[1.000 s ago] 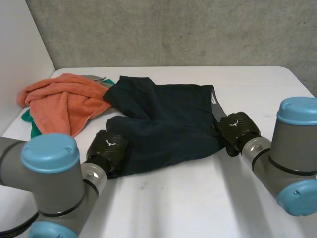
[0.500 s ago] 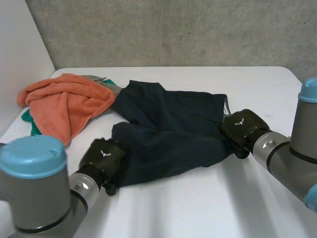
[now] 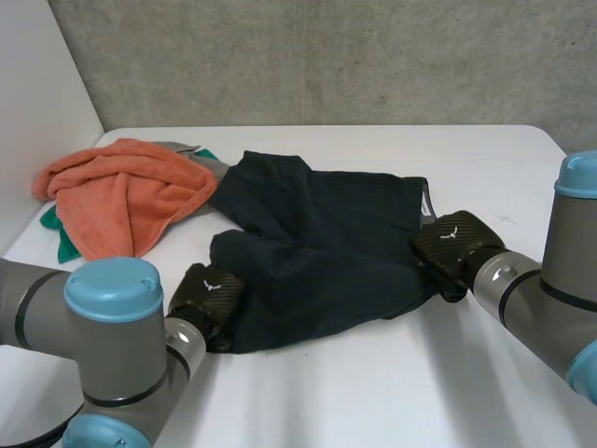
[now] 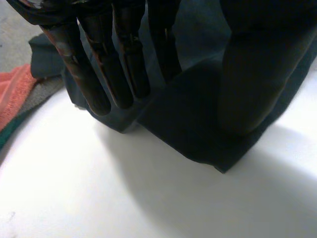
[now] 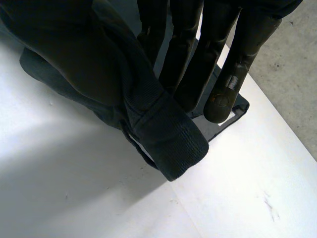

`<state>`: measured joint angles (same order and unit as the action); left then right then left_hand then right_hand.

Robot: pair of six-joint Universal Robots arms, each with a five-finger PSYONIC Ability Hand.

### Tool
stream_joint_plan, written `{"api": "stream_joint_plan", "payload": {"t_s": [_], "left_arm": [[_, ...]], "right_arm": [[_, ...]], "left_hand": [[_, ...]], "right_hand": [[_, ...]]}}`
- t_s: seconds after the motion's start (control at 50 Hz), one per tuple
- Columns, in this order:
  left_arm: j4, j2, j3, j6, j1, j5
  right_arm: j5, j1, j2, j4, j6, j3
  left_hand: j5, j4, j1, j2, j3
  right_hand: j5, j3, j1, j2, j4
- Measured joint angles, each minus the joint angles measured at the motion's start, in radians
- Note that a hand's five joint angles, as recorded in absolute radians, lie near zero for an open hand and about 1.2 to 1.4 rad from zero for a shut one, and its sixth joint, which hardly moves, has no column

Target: Fold the laundry.

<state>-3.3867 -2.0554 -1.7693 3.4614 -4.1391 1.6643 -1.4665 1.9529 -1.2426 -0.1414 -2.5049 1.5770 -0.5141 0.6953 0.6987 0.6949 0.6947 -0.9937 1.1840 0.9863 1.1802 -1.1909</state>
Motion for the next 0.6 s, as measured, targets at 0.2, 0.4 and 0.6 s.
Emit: {"api": "stream_joint_plan", "payload": {"t_s": [0.2,0.4,0.6], "left_arm": [[0.01,-0.002,0.009,0.004,0.001,0.01],[0.055,0.248,-0.045,0.018,0.009,0.022],[0.358,0.482,-0.129,0.186,0.034,0.011]], "right_arm": [[0.0,0.0,-0.001,-0.001,0.0,-0.001],[0.003,-0.002,-0.011,-0.014,0.017,0.003],[0.003,-0.014,-0.077,-0.154,0.251,0.081]], "left_hand": [[-0.474,0.49,0.441,0.489,0.483],[-0.475,0.502,0.441,0.497,0.491],[-0.475,0.502,0.441,0.497,0.491]], "right_hand": [[0.0,0.0,0.0,0.0,0.0],[0.0,0.0,0.0,0.0,0.0],[0.0,0.0,0.0,0.0,0.0]]}}
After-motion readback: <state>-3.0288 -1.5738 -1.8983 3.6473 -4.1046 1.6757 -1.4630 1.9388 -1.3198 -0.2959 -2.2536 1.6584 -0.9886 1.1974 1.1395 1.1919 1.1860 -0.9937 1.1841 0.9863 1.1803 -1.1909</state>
